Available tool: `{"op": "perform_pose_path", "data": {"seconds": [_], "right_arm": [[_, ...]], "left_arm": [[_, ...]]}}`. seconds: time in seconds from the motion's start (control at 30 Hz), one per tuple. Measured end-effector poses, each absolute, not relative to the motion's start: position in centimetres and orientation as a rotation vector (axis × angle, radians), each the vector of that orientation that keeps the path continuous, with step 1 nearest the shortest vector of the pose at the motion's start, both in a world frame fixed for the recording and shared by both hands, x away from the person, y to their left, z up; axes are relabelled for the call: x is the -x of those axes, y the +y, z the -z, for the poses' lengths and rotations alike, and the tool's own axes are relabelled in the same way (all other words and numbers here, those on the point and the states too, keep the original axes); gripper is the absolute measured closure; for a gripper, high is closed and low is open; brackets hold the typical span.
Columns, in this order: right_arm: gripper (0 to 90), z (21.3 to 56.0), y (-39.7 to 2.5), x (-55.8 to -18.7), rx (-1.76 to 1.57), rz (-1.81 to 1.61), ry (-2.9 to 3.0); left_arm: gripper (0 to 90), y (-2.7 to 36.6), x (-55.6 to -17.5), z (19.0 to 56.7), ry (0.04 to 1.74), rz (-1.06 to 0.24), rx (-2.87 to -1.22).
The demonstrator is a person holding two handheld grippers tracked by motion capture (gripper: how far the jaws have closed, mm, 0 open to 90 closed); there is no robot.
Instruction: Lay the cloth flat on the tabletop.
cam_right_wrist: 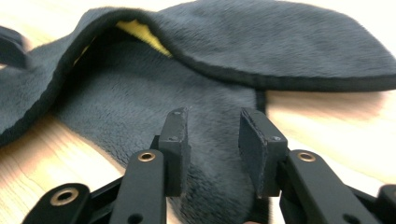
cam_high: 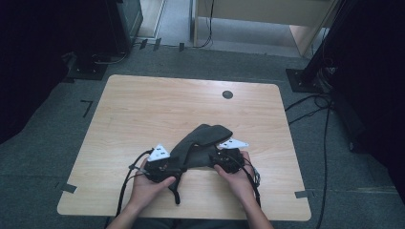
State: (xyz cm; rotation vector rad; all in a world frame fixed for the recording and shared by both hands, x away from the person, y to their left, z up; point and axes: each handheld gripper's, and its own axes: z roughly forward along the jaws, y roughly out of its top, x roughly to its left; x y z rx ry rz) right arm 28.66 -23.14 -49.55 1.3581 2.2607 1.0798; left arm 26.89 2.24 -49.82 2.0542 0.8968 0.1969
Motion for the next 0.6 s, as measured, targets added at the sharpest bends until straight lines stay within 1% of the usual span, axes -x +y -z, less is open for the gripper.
{"op": "perform_pose_path", "data": {"seconds": [0.03,0.07,0.1,0.13,0.17,0.2,0.23,0.3,0.37,0.4,0.5,0.53,0.57,0.6], "right_arm": [[63.6,49.8,-22.8,-28.6,-1.344,-1.066,2.281],[67.3,49.9,-22.6,-28.5,-1.335,-1.058,2.287],[67.3,49.9,-22.6,-28.5,-1.335,-1.058,2.287],[75.8,50.0,-22.5,-28.4,-1.304,-1.061,2.323],[80.3,50.1,-22.4,-28.3,-1.281,-1.049,2.339],[80.3,50.1,-22.4,-28.3,-1.281,-1.049,2.339],[85.3,50.0,-22.1,-28.2,-1.241,-1.026,2.376],[87.0,50.0,-21.9,-28.1,-1.209,-1.009,2.419],[86.8,50.0,-21.9,-28.1,-1.196,-1.0,2.445],[85.2,50.0,-21.9,-28.1,-1.177,-0.999,2.457],[75.2,49.8,-22.1,-28.1,-1.172,-1.057,2.436],[70.6,49.6,-22.3,-28.1,-1.173,-1.088,2.401],[64.6,49.4,-22.7,-28.5,-1.259,-1.173,2.293],[64.6,49.4,-22.7,-28.5,-1.259,-1.173,2.293]], "left_arm": [[42.9,2.1,-27.0,50.4,0.955,-0.301,-2.088],[51.8,2.3,-27.0,50.4,0.978,-0.336,-2.082],[61.3,2.3,-27.0,50.4,0.978,-0.336,-2.082],[69.3,2.7,-27.2,50.4,0.999,-0.361,-2.073],[74.1,3.3,-27.4,50.3,1.008,-0.363,-2.059],[74.1,3.9,-27.6,50.2,1.019,-0.354,-2.044],[80.0,5.1,-28.0,50.0,1.053,-0.374,-2.009],[82.3,5.6,-28.2,49.9,1.068,-0.388,-1.999],[82.7,6.7,-28.8,49.9,1.113,-0.401,-1.975],[82.6,7.2,-29.1,50.0,1.131,-0.391,-1.965],[82.8,8.3,-29.6,50.4,1.186,-0.397,-1.941],[81.8,8.5,-29.8,50.5,1.19,-0.388,-1.94],[79.3,8.6,-29.8,50.5,1.188,-0.387,-1.933],[77.8,8.6,-29.8,50.5,1.188,-0.387,-1.933]]}}
